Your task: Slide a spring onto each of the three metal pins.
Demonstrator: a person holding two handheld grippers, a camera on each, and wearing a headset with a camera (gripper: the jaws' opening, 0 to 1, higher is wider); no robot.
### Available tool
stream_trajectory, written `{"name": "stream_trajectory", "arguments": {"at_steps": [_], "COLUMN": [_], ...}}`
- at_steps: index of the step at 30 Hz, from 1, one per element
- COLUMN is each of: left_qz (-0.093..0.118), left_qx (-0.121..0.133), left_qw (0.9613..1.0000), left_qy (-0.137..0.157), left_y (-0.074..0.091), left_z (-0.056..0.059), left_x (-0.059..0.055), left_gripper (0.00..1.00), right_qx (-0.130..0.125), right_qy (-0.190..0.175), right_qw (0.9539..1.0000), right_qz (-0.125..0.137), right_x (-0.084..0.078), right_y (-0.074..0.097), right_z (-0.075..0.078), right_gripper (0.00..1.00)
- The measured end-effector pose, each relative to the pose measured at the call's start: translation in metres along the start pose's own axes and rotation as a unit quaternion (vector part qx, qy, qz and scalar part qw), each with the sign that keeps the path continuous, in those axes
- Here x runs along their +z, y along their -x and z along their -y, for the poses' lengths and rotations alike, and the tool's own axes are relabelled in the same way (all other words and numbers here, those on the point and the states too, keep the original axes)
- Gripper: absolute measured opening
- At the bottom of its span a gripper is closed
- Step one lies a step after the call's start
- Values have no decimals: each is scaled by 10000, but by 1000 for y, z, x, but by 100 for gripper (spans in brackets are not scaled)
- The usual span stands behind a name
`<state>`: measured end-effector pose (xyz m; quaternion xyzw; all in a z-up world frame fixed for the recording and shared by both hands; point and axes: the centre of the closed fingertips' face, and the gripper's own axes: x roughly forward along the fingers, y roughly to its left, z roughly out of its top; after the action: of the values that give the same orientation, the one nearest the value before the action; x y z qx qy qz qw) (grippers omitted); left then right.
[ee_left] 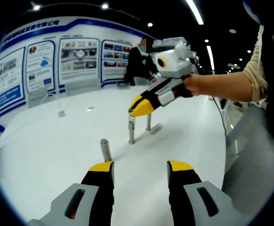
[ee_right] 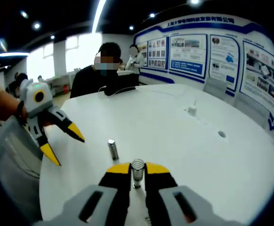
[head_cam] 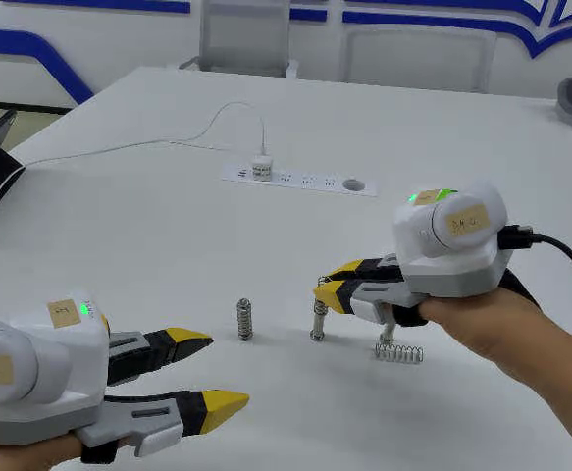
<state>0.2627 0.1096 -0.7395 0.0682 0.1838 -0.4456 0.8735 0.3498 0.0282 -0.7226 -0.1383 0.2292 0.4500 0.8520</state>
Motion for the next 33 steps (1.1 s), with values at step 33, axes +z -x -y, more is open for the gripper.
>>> {"name": "stream_trajectory", "arguments": {"at_steps": [33], "left_qz": [25], "left_qx": [16], "left_qw": [10000], "left_qy": [55], "left_y": [0], "left_z": [0], "left_x": [0], "left_gripper": [46], "right_qx": [16], "right_qy": [-114], "right_qw": [9994], "right_qz": [-324], "right_x": [-31], "right_y": [-20], "right_z": [-3], "right_gripper": [12]}}
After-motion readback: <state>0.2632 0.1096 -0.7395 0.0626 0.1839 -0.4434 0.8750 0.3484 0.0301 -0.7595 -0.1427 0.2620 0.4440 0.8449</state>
